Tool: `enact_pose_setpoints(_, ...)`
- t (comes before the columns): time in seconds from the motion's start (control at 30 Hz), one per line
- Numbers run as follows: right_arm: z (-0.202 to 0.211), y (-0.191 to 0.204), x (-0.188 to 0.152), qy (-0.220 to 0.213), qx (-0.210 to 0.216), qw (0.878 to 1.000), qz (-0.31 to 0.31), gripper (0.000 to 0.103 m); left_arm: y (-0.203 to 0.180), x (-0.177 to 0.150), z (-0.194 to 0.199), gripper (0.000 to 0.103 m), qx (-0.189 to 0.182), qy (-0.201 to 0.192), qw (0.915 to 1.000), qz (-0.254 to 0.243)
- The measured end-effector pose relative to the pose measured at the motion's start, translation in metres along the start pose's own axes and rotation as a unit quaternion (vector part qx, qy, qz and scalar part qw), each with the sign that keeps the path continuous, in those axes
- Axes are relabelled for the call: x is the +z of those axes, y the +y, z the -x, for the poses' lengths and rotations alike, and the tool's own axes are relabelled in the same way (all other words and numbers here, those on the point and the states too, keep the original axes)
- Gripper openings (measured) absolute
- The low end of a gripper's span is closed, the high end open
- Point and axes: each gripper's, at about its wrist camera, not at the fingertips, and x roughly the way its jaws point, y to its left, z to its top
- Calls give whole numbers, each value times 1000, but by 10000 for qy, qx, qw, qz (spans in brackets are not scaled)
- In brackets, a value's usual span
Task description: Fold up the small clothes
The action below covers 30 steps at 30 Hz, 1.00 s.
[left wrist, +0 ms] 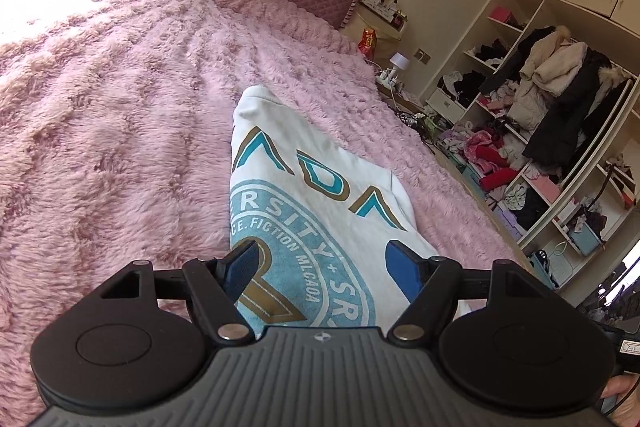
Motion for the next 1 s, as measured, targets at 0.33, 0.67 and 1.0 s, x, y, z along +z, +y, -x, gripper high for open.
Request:
enact_pose_setpoints(0.33, -67, -62, 35, 485, 1928, 9656, -1676, 77, 113, 15, -54, 85, -872, 715, 9648, 2374)
enact_pose_setpoints(0.67, -149, -62, 36, 1157, 2553, 9319, -2301, 74, 136, 23, -111, 85, -1894, 1173, 9318, 2865)
enact_pose_setpoints(1.0, -209, -30, 52, 1461, 2550, 9310, -2166, 83, 133, 35, -178, 85, -1986, 1626, 9175, 3039)
